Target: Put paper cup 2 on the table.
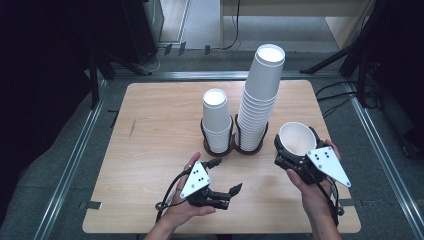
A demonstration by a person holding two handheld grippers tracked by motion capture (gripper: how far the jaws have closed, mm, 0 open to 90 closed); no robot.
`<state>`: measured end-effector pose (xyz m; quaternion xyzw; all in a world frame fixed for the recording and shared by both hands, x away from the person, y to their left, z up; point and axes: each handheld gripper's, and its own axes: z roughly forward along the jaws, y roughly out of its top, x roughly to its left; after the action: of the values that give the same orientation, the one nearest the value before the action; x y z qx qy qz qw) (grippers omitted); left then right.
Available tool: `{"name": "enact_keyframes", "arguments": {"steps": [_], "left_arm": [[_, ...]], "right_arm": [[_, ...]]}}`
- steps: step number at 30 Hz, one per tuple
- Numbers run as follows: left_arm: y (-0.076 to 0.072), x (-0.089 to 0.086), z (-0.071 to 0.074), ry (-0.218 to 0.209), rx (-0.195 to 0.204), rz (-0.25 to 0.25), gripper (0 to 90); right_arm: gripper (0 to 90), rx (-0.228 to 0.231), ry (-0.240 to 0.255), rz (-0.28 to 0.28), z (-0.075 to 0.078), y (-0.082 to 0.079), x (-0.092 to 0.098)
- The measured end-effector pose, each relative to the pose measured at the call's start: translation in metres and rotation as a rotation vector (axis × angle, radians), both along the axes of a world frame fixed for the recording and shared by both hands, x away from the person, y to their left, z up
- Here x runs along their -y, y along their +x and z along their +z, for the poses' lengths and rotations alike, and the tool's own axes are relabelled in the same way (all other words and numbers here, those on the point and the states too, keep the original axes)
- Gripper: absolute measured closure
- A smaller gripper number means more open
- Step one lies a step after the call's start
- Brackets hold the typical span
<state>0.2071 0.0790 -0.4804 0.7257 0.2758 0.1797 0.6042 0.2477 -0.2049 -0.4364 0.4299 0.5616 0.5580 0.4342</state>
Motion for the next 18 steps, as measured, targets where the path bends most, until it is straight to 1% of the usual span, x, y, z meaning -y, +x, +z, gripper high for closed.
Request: {"name": "enact_keyframes", "arguments": {"steps": [1, 4, 6, 8, 10, 11, 12, 13, 14, 17, 18], "left_arm": [[0.000, 0.000, 0.000, -0.002, 0.000, 0.001, 7.6], [0.000, -0.001, 0.000, -0.002, 0.000, 0.002, 7.6], [0.000, -0.001, 0.000, -0.003, 0.001, 0.005, 7.6], [0.001, -0.001, 0.000, -0.003, 0.000, 0.006, 7.6], [0.001, -0.001, 0.000, -0.004, -0.001, 0.006, 7.6], [0.001, -0.001, 0.000, -0.003, -0.001, 0.007, 7.6], [0.001, -0.001, 0.000, -0.001, -0.001, 0.008, 7.6], [0.001, -0.001, 0.000, -0.002, -0.002, 0.009, 7.6], [0.001, -0.002, 0.000, -0.001, -0.002, 0.009, 7.6], [0.001, -0.002, -0.001, -0.001, -0.003, 0.010, 7.6], [0.001, -0.002, -0.001, 0.001, -0.003, 0.010, 7.6]], "right_arm": [[9.5, 0.000, -0.012, -0.018, -0.004, 0.004, 0.003], [9.6, 0.002, -0.009, -0.033, -0.008, 0.007, 0.006], [9.5, -0.006, -0.010, -0.046, -0.012, 0.011, 0.009], [9.7, 0.004, -0.019, -0.062, -0.020, 0.018, 0.014], [9.7, 0.011, -0.030, -0.068, -0.024, 0.021, 0.016], [9.7, 0.011, -0.030, -0.068, -0.024, 0.021, 0.016], [9.7, 0.008, -0.039, -0.082, -0.029, 0.024, 0.018], [9.7, 0.008, -0.039, -0.082, -0.029, 0.024, 0.018], [9.7, 0.000, -0.039, -0.092, -0.033, 0.027, 0.020], [9.7, -0.007, -0.050, -0.096, -0.037, 0.030, 0.022], [9.6, -0.010, -0.059, -0.092, -0.041, 0.033, 0.024]]}}
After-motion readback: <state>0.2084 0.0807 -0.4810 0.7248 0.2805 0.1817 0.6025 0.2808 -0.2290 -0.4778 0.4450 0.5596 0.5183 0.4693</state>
